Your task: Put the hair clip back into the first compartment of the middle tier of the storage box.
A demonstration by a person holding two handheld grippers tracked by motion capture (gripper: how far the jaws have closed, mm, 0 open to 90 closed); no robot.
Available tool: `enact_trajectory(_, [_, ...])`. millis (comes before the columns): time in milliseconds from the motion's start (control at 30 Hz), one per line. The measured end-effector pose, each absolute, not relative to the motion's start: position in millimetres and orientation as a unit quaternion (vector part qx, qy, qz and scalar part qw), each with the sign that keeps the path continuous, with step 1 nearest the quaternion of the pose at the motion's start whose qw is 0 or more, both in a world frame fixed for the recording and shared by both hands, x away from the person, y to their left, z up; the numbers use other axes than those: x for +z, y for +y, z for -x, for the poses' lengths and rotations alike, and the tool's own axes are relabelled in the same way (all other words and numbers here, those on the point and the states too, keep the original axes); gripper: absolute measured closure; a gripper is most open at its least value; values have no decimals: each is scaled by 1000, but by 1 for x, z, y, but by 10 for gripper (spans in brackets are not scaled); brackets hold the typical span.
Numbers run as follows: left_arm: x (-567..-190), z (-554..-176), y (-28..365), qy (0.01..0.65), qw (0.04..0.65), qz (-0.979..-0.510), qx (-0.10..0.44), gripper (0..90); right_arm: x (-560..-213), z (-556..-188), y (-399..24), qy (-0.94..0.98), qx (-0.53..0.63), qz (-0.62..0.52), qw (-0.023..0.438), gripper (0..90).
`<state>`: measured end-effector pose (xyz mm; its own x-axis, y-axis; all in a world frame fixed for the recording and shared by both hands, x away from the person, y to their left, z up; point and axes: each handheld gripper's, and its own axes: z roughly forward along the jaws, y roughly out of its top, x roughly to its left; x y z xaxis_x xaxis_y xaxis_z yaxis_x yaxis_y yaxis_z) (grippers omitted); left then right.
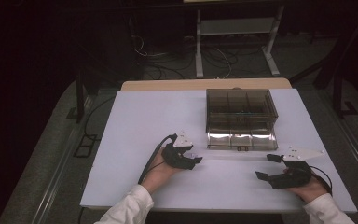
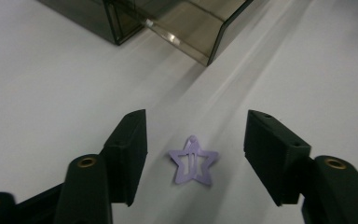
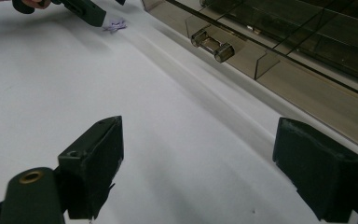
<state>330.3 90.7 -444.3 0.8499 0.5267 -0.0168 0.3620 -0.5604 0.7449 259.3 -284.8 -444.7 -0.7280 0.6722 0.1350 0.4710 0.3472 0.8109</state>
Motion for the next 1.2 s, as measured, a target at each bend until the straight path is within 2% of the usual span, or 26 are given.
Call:
enact_trajectory(533, [-450, -332, 89, 236, 371, -892, 106, 467, -444, -259, -285, 812, 450, -353, 113, 163])
enact_trajectory(1200, [-452, -336, 90, 239, 380, -889, 94, 528, -445, -259, -285, 812, 449, -355, 114, 164])
